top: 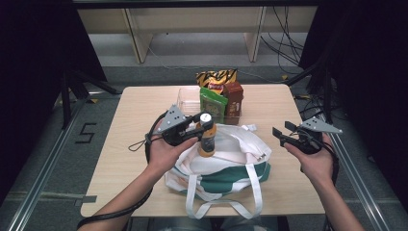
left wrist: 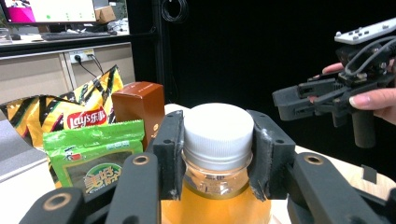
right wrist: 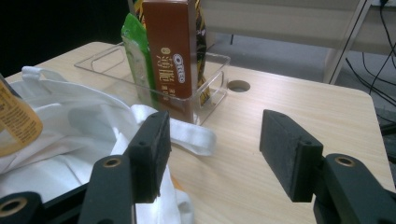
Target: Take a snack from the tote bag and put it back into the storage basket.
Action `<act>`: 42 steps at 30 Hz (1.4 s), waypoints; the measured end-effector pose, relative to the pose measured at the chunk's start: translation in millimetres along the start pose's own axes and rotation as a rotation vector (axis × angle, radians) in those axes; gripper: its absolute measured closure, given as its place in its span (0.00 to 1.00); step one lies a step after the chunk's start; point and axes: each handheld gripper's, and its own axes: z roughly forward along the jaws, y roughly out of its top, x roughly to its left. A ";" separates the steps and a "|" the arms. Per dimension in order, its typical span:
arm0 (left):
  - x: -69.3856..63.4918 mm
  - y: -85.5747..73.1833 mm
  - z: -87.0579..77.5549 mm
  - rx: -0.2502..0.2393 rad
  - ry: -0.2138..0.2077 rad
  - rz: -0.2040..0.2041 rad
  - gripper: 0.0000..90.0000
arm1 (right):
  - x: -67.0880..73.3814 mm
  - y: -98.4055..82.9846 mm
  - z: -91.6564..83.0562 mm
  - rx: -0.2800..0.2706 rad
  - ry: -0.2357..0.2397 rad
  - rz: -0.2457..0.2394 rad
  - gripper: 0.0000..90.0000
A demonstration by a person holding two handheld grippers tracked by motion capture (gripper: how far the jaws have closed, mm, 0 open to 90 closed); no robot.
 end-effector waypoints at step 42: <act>11.7 38.0 3.7 -0.059 0.031 0.077 0.65 | -1.9 -0.6 2.9 0.001 0.011 -0.041 0.48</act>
